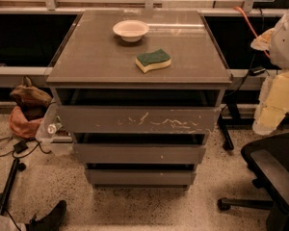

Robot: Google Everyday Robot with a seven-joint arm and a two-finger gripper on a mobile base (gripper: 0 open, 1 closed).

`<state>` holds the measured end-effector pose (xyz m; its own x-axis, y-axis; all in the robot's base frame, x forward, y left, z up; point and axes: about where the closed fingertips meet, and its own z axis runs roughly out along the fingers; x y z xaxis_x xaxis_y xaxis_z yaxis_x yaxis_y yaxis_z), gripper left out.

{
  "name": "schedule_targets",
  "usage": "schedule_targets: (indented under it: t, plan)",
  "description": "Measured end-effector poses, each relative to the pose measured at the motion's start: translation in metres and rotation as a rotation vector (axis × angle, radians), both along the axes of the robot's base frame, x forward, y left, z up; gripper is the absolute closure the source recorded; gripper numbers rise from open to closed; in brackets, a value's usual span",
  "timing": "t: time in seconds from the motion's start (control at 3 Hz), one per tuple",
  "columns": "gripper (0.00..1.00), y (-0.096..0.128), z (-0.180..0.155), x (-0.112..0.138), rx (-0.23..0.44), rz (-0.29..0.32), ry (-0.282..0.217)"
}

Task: Open middle drawer

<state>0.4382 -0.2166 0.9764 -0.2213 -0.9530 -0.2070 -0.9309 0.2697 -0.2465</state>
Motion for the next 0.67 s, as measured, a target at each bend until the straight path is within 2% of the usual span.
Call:
schedule_targets:
  t: [0.67]
  plan:
    - [0.0, 0.007, -0.02, 0.01, 0.051, 0.015, 0.005]
